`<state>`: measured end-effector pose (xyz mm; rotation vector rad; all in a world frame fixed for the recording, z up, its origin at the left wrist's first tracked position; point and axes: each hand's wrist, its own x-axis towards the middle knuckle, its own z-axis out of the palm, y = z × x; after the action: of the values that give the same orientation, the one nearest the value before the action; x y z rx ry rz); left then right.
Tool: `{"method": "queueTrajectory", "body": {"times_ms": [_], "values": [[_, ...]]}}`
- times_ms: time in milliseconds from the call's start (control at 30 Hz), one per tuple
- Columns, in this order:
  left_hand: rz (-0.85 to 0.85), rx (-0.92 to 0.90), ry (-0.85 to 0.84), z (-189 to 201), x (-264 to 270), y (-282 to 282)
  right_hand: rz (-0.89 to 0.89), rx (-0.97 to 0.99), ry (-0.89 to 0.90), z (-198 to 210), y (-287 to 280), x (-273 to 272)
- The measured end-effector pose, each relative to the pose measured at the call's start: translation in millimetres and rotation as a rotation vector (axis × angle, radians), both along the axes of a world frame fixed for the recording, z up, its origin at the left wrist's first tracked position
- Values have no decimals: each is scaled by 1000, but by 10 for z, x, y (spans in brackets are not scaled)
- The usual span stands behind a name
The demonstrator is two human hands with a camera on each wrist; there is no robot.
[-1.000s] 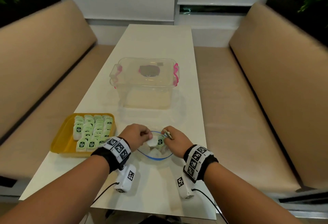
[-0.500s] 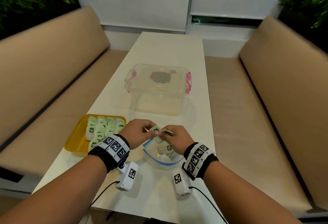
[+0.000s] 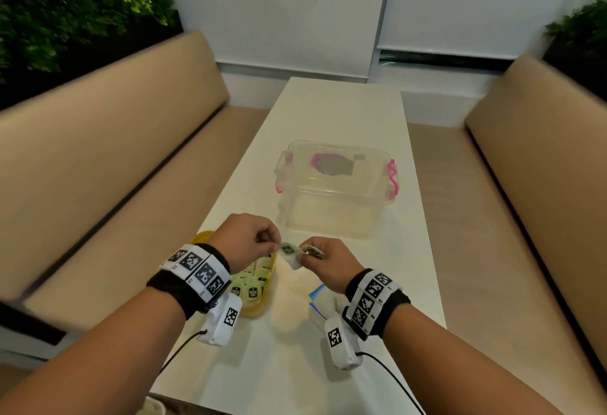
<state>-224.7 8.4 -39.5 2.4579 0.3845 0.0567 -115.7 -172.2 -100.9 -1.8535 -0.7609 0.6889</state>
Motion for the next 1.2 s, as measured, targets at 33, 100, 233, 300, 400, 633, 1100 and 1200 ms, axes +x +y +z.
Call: {"method": "queueTrajectory", "body": {"times_ms": [33, 100, 233, 300, 400, 633, 1100, 1200], "values": [[8, 2, -6, 32, -33, 104, 6, -9, -9, 18, 63, -11], [17, -55, -25, 79, -102, 289, 26, -7, -17, 57, 193, -35], [-6, -189, -3, 86, -230, 511, 32, 17, -35, 128, 517, -118], [-16, -171, -25, 75, -274, 582, 50, 21, -34, 152, 685, -186], [15, -111, -66, 64, -348, 738, 80, 14, -37, 178, 900, -289], [-168, 338, 376, -112, -489, 1150, -116, -14, 220, 154, 1104, -373], [-174, 449, 579, -631, -187, 1240, -203, -51, 31, -112, 1210, -499], [-177, 462, 579, -648, -176, 1257, -205, -44, 42, -119, 1239, -549]]}}
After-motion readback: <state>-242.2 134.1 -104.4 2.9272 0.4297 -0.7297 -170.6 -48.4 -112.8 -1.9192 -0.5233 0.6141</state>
